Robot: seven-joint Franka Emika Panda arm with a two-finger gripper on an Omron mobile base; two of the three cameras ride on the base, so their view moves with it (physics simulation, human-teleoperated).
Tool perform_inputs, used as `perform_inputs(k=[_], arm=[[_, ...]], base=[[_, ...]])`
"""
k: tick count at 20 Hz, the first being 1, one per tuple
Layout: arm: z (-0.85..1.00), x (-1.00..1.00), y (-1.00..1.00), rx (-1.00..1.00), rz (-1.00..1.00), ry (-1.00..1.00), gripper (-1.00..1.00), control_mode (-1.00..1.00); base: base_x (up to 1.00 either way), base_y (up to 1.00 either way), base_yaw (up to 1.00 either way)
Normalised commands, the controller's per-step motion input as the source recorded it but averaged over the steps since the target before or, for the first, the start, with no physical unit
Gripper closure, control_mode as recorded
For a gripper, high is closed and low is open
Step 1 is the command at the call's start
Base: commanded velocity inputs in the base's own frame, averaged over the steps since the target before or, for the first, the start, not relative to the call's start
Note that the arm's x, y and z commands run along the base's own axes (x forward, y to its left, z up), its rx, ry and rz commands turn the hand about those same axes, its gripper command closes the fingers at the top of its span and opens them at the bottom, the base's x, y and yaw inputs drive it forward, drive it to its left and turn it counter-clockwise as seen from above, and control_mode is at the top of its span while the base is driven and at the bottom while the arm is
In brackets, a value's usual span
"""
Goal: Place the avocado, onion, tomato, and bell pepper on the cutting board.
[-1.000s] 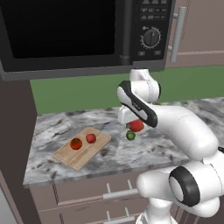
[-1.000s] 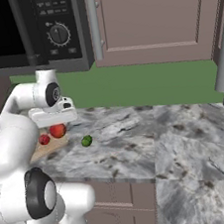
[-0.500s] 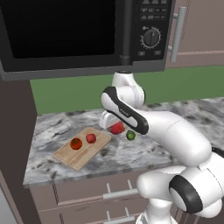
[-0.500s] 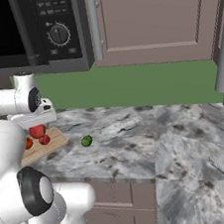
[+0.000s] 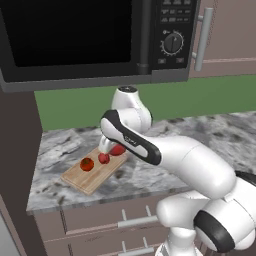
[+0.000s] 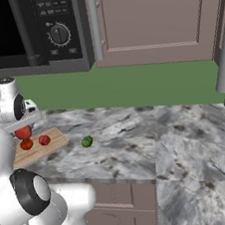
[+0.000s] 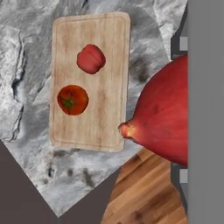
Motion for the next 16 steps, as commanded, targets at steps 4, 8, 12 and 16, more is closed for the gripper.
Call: perform_inputs(k=[4,8,12,16], arm=[[-0.08,0.00,0.38,0.00,0.12,-0.10,1.00,-1.00],[-0.13,0.00,0.30,0.00,0.10,-0.05,1.00,-1.00],[-0.20,0.00,0.28,0.00,0.08,-0.01,1.00,-1.00],[-0.26,0.00,0.18,0.00,0.07,0.00,1.00,-1.00]], base=[[0.00,0.00,0.00],[0.00,0.00,0.00],[0.00,0.00,0.00],[0.00,0.00,0.00]])
